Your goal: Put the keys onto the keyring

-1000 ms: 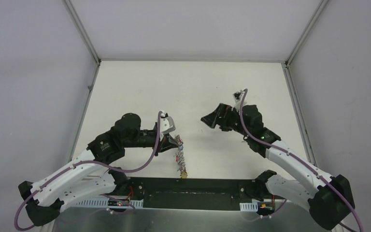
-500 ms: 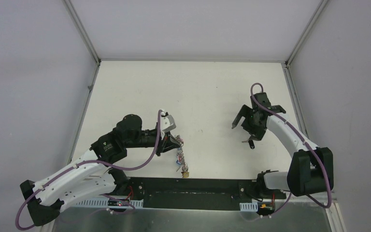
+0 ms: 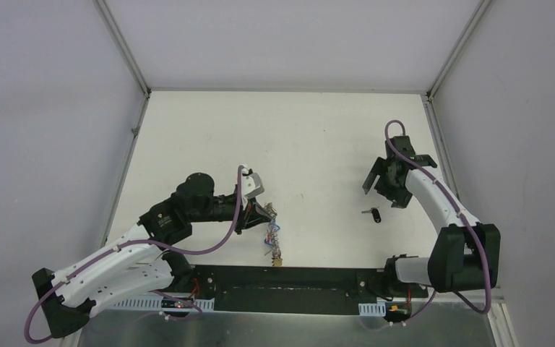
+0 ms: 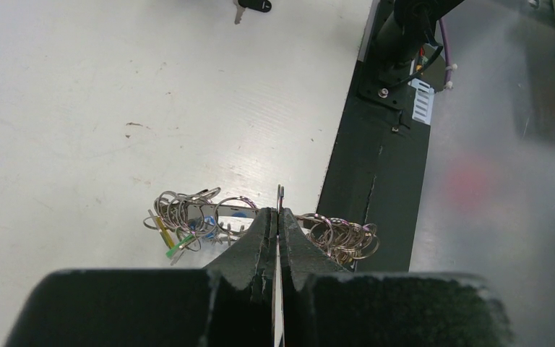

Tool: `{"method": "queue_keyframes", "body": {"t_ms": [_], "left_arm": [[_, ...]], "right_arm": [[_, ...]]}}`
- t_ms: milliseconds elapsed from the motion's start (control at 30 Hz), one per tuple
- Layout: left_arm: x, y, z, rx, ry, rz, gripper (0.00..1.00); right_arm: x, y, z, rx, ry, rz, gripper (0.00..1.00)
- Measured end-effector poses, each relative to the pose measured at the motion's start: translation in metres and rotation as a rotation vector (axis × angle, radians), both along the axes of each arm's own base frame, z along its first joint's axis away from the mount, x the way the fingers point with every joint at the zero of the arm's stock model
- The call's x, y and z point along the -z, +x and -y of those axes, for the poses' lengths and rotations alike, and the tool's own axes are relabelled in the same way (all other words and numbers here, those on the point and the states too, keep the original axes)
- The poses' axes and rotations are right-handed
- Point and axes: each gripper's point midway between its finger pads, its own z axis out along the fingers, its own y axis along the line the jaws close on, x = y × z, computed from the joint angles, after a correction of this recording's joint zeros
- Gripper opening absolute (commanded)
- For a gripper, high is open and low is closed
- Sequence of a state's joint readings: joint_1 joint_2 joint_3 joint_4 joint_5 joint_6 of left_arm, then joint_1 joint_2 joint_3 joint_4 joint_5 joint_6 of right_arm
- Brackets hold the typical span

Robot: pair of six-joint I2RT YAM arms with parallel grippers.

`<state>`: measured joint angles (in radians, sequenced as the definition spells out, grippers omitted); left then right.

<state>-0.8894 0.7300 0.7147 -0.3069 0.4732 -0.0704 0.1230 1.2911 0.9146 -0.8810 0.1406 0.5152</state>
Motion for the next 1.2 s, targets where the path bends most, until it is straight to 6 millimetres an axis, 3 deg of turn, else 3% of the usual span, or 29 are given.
{"method": "queue_keyframes", "body": {"t_ms": [67,233,367,533,633,767,867,1200], "left_arm": [[0.001,0.0,0.0,0.0,0.0,-0.002,0.0],[0.002,0.0,0.0,-0.002,-0.001,-0.011,0.0],[0.003,-0.001,0.001,-0.001,-0.004,-0.016,0.0],[0.002,-0.001,0.001,0.002,-0.007,-0.015,0.0],[0.001,-0.001,0.001,0.002,-0.009,-0.014,0.0],[0.001,-0.001,0.001,0.002,-0.009,-0.015,0.0],[0.002,-0.001,0.002,0.002,-0.008,-0.016,0.0],[0.002,-0.001,0.002,0.002,-0.008,-0.017,0.0]], "right_arm": [[0.004,0.002,0.004,0.021,0.001,-0.02,0.68],[0.024,0.003,0.011,0.091,0.014,-0.109,0.47],[0.038,0.003,0.012,0.125,0.017,-0.167,0.44],[0.042,0.003,0.012,0.143,0.026,-0.179,0.31],[0.046,0.005,0.012,0.154,0.027,-0.188,0.17],[0.055,0.003,0.012,0.164,0.028,-0.222,0.15],[0.057,0.002,0.012,0.167,0.029,-0.227,0.0],[0.057,0.002,0.008,0.156,0.056,-0.228,0.0]]}}
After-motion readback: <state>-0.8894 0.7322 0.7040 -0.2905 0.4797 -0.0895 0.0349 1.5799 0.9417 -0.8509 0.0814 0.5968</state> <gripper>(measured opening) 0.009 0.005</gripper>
